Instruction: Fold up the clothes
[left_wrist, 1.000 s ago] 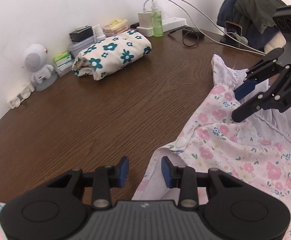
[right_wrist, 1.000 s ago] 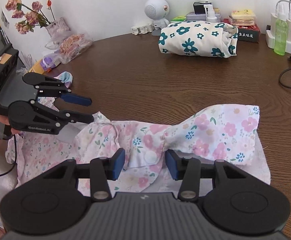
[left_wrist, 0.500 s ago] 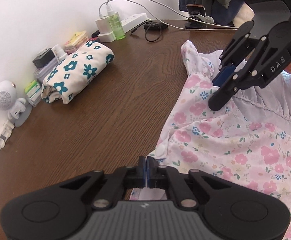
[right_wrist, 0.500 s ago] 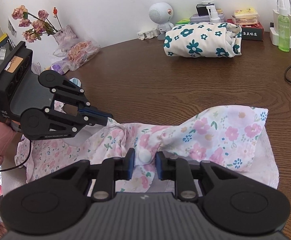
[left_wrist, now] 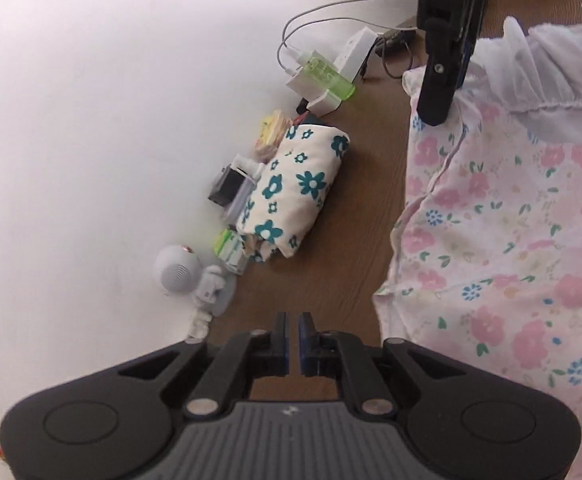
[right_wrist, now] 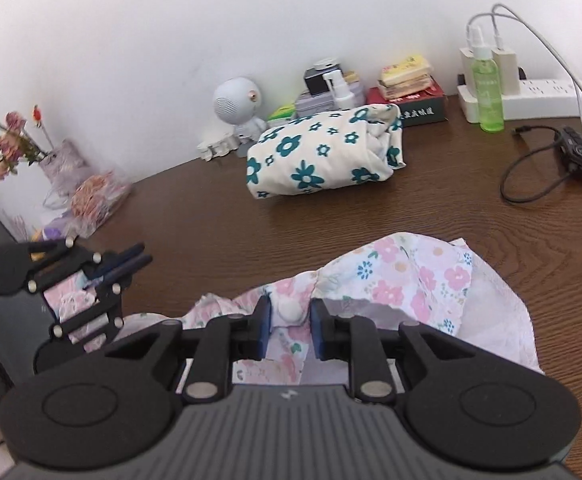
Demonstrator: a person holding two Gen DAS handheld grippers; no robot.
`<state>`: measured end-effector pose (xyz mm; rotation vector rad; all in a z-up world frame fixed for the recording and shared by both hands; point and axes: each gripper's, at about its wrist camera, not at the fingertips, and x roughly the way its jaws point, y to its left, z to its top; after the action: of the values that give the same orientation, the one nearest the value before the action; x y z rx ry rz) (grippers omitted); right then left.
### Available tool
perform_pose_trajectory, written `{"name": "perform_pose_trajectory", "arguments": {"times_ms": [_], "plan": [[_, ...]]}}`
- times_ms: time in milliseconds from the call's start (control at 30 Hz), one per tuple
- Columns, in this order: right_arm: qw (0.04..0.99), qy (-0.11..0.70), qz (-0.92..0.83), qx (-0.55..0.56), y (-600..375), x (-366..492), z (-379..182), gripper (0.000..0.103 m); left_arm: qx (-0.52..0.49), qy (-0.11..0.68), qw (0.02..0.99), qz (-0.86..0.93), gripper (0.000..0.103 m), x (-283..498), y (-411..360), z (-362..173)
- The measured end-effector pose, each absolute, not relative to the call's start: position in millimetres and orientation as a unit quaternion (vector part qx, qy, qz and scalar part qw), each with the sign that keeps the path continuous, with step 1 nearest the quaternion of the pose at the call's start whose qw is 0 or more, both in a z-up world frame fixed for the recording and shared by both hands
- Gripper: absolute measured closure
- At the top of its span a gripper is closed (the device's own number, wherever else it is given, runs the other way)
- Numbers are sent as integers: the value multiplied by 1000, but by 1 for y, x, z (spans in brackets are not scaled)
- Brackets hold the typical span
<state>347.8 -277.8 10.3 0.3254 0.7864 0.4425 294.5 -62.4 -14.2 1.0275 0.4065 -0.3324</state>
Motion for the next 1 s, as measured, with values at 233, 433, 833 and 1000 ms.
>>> {"name": "perform_pose_trajectory", "arguments": {"times_ms": [233, 433, 833, 1000], "plan": [[879, 389, 259, 96, -282, 291, 35, 58, 328, 256, 890, -185, 51, 244, 14, 44], [851, 385, 354, -37, -235, 199, 49, 52, 238, 324, 905, -139, 48, 196, 86, 59], [805, 383, 404, -206, -111, 117, 13, 42, 178, 381, 900, -113, 48, 139, 158, 25], [816, 393, 379, -189, -106, 124, 9, 42, 131, 395, 898, -144, 49, 158, 167, 19]]}}
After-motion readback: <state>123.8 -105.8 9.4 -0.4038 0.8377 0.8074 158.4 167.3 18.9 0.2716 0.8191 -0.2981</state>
